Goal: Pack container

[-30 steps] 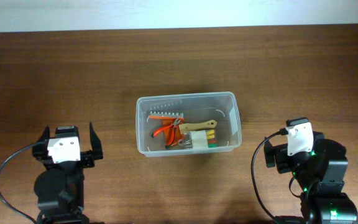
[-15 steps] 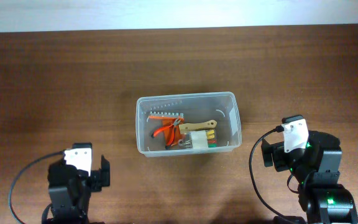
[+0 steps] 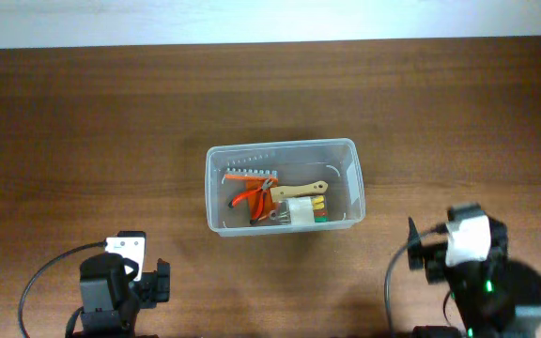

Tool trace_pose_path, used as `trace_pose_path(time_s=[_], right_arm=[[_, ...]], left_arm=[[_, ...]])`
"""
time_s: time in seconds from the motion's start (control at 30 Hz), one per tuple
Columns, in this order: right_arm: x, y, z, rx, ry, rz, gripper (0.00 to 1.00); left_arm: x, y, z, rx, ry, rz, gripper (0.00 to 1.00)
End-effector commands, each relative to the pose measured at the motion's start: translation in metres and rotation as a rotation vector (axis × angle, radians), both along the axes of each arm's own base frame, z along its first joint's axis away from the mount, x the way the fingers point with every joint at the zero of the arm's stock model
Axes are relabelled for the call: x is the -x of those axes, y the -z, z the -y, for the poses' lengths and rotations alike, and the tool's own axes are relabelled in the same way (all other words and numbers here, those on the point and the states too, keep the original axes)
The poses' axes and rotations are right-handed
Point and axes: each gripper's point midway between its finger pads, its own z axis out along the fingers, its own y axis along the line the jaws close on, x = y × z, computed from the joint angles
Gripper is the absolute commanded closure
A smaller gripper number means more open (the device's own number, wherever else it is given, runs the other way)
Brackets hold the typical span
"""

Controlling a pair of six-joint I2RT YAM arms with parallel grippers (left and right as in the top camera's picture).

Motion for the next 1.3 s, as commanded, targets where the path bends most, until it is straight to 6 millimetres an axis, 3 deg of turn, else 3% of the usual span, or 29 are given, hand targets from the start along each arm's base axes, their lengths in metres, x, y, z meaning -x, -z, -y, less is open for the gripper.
trace_pose_path(time_s=[0.0, 0.13, 0.37, 0.53, 0.7, 0.9, 1.27], right_arm=[[0.019, -0.005, 0.0, -0.004, 0.009, 0.059, 0.01], [0.026, -0.001, -0.003, -0.009, -0.002, 0.09, 0.01], [-0.014, -0.005, -0.009, -0.008, -0.046, 0.321, 0.01], [-0.032, -0.002, -0.018, -0.008, -0.086, 0.476, 0.01], [-0.038, 0.032, -0.024, -0.041, -0.104, 0.446, 0.01], [-0.044, 0.076, -0.001, -0.367, 0.121, 0.327, 0.01], [-0.044, 0.08, -0.004, -0.358, 0.107, 0.311, 0.01]], left_arm=[[0.0, 0.0, 0.002, 0.015, 0.0, 0.009, 0.01], [0.0, 0.0, 0.002, 0.015, 0.0, 0.009, 0.01], [0.0, 0.0, 0.002, 0.015, 0.0, 0.009, 0.01], [0.0, 0.0, 0.002, 0.015, 0.0, 0.009, 0.01], [0.0, 0.0, 0.002, 0.015, 0.0, 0.009, 0.01], [0.0, 0.0, 0.002, 0.015, 0.0, 0.009, 0.01], [0.0, 0.0, 0.002, 0.015, 0.0, 0.009, 0.01]])
